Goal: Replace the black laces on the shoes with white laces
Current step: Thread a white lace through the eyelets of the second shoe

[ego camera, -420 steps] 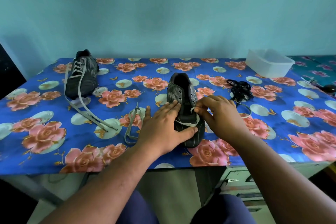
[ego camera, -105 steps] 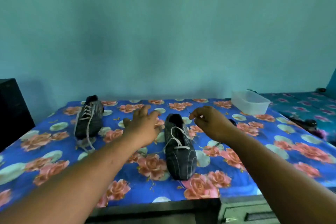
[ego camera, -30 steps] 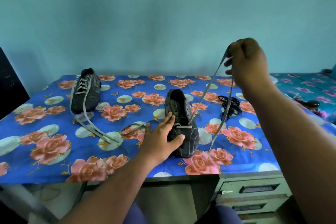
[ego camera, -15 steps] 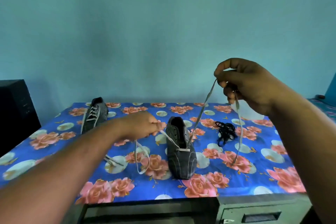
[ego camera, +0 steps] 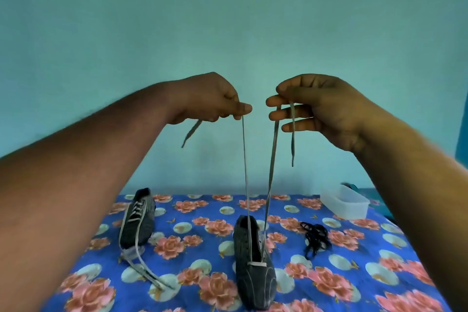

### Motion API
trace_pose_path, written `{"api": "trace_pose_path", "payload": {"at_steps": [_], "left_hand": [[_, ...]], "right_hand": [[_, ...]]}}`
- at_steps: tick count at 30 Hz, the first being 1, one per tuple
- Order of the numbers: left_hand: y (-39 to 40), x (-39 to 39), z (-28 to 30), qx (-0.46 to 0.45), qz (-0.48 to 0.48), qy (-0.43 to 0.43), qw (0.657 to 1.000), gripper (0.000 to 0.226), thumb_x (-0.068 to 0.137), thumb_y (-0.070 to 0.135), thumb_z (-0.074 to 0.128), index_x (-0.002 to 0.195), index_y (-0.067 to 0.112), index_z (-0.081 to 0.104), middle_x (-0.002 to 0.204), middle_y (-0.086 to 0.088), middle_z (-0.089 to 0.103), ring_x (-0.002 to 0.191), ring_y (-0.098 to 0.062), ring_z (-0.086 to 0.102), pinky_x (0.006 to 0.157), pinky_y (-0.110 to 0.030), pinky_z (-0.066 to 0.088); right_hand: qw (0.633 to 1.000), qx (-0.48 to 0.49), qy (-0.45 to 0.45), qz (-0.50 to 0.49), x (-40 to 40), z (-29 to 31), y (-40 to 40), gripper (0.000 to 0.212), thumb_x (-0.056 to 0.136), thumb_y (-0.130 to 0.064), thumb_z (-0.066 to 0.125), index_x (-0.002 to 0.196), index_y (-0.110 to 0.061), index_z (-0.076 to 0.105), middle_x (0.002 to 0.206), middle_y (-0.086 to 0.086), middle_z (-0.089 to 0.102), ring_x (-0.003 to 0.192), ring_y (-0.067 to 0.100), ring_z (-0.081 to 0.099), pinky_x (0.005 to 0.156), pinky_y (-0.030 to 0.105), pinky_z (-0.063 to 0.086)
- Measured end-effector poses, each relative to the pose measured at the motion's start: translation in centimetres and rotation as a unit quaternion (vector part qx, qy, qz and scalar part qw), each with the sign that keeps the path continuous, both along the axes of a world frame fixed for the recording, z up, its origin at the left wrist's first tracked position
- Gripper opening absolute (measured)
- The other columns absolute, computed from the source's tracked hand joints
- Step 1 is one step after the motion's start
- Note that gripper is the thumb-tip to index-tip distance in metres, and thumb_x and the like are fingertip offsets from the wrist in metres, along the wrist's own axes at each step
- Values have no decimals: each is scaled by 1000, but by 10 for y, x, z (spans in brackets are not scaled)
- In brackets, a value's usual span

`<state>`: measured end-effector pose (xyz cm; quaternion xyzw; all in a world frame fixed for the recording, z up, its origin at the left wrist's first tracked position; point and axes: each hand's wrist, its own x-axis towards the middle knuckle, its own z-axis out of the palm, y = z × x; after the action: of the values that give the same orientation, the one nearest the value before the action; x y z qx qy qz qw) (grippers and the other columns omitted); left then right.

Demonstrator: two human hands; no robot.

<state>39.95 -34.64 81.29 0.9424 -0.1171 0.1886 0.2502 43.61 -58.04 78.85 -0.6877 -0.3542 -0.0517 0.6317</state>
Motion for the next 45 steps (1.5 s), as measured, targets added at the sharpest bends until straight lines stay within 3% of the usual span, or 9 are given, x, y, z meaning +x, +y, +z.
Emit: {"api": "trace_pose_path", "payload": {"at_steps": [3, 6, 12, 19, 24, 31, 37, 45], "left_hand": [[-9, -3, 10, 10, 11, -58, 998, 36, 80, 53, 81, 78, 17, 75, 53, 13, 58, 59, -10, 57, 60, -24, 44], [-16, -1, 12, -11, 5, -106, 994, 36, 73, 50, 87, 75, 17, 75, 58, 10, 62, 57, -9, 58, 61, -25, 47], [-18, 3, 2, -168, -50, -165, 971, 24, 77, 36, 88, 82, 15, 78, 70, 9, 69, 60, 0, 60, 56, -14, 47], [-26, 10, -13, -306, -81, -215, 924, 20, 87, 41, 78, 89, 21, 77, 82, 8, 73, 71, -4, 64, 73, -25, 49], [-34, 9, -6, -376, -103, -239, 889, 15, 90, 40, 75, 91, 25, 77, 89, 12, 73, 69, -2, 64, 77, -26, 50], [-44, 13, 4, -410, -107, -282, 861, 20, 96, 34, 70, 106, 19, 76, 90, 9, 76, 69, 0, 63, 62, -8, 48], [-53, 10, 11, -415, -116, -303, 850, 16, 98, 34, 67, 101, 21, 76, 84, 10, 74, 70, 5, 63, 61, -7, 47], [-61, 6, 17, -423, -117, -323, 838, 15, 100, 31, 64, 102, 20, 74, 82, 13, 71, 70, 8, 63, 59, -6, 46]], "right_hand": [[1000, 5, 9, 3, -8, 10, 5, 21, 106, -20, 50, 114, -12, 69, 107, 5, 78, 97, 27, 76, 76, 37, 64], [1000, 18, 13, -8, -13, 15, 8, 33, 108, -18, 37, 118, -12, 68, 106, 3, 79, 96, 26, 77, 82, 42, 63], [997, 39, -41, -50, -11, 15, 12, 18, 103, -18, 59, 114, -10, 70, 103, 3, 79, 93, 24, 77, 85, 44, 62], [992, 42, -84, -89, -9, 19, 19, 23, 101, -31, 62, 105, -12, 75, 86, 6, 78, 61, 21, 68, 70, 37, 63], [985, 62, -122, -107, -9, 25, 26, 20, 99, -32, 67, 97, -16, 79, 72, 0, 66, 51, 15, 55, 60, 30, 59], [977, 96, -137, -134, -11, 38, 33, 23, 96, -36, 70, 96, -15, 79, 77, 1, 65, 50, 13, 55, 60, 30, 60], [973, 115, -151, -134, -14, 46, 38, 17, 95, -28, 72, 94, -12, 78, 74, 0, 69, 50, 15, 57, 60, 32, 59], [964, 140, -177, -139, -21, 52, 41, 25, 96, -33, 70, 91, -10, 77, 77, 2, 70, 53, 18, 57, 62, 37, 61]]}}
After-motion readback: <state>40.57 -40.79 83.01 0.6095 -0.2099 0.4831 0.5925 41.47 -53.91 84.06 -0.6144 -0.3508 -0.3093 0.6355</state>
